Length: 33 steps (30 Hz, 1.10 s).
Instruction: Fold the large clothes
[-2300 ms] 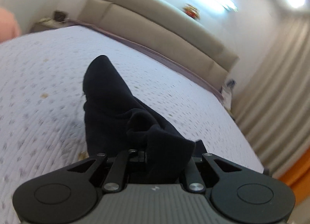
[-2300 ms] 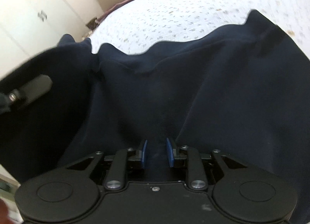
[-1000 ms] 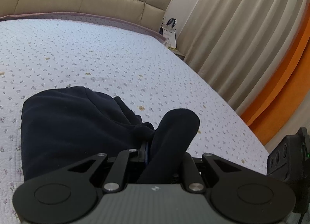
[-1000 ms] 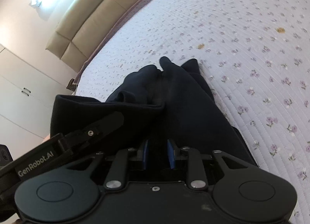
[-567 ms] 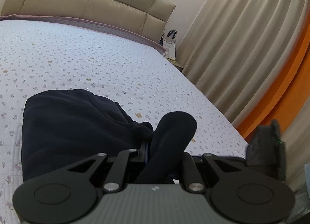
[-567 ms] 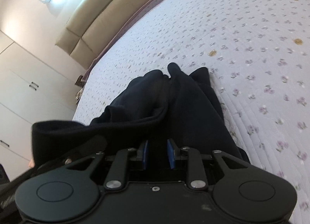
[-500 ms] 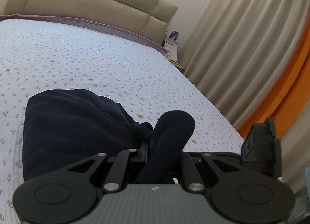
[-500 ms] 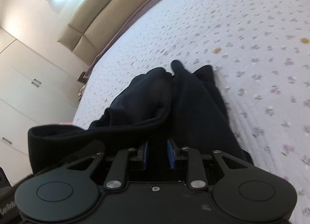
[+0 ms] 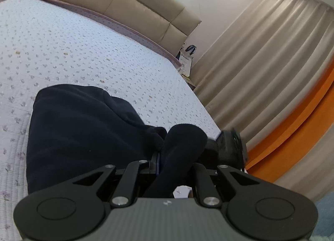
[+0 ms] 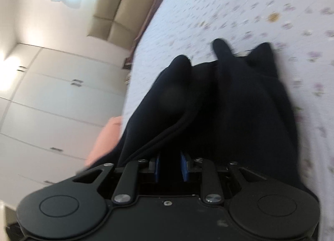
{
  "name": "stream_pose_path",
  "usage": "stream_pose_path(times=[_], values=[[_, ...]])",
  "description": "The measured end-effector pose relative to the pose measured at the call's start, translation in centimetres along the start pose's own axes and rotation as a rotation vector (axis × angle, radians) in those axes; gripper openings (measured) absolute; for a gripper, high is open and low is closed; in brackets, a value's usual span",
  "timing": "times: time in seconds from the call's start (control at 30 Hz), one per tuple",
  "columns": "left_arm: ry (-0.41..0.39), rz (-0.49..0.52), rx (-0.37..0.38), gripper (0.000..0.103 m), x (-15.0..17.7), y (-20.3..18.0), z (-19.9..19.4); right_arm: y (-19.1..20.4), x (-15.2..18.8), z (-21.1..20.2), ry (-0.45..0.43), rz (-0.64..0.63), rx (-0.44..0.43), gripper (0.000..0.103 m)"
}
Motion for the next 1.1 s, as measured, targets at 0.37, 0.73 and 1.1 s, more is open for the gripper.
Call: stream_pose_path(times=[0.37,0.73,1.1], values=[[-0.014,0.143,0.103,0.013,0.0,-6.8,2.5,4.9,-5.0,-6.3,-0.103,-0.173,-0.005,0.024],[0.282,0.227,0.017,0.026,9.7,-3.6,7.5,-0.5,-3.6,-10.7,-0.167,-0.179,0.335,0.028],[0.069,0.062,-0.062,0.029,2.6,1.5,0.0,8.5,-1.9,2.3,0.019,-0.623,0.390,0.039]])
Point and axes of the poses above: each gripper's, at about its wrist camera, not at the fingertips, and z roughly the way its jaws point, y to its left, x to its underside, the point moved 7 cm from there along z, roughly the way its jaws point, and after that the axes turned 7 degrees about -x, right-handed, at the moved point
